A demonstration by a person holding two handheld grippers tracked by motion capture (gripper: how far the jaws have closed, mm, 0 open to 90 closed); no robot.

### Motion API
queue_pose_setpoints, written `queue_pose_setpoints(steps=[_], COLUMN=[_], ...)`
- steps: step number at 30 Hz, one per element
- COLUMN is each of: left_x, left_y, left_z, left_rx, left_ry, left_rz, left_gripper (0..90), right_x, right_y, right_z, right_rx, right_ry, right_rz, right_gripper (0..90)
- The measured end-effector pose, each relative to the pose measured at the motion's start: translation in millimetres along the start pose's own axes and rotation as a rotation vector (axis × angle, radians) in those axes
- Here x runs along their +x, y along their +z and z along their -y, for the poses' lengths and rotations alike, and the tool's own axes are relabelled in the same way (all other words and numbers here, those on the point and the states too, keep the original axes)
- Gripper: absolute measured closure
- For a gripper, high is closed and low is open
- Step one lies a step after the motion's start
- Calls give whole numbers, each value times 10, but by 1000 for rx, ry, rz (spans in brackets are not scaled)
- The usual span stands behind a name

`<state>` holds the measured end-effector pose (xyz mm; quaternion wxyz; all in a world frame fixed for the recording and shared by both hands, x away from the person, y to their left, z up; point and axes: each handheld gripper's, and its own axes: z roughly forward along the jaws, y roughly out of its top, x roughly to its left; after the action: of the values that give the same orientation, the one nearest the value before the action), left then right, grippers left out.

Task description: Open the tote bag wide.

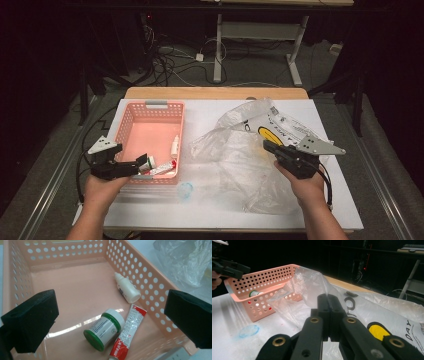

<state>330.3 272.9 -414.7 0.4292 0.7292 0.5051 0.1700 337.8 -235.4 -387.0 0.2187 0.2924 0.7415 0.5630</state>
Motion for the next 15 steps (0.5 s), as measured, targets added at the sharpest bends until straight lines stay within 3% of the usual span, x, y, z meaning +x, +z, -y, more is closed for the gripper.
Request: queue_pose_setpoints(steps=[4, 7, 15], left_x=[-32, -38, -49], left_y=[42, 85, 236], left_z=[-84, -141, -268], left_rx=[22, 37, 142], left_ry=[22, 14, 45], left_rz=[-6, 2, 1], left_gripper=[0, 0, 0], right_x=[-3, -5, -8], right_y=[0, 4, -4], right_z=[4, 10, 11], right_rx=[0, 1, -2], right_ry=[3, 2, 8], right_rz=[0, -1, 1], right_gripper=[900, 900, 900])
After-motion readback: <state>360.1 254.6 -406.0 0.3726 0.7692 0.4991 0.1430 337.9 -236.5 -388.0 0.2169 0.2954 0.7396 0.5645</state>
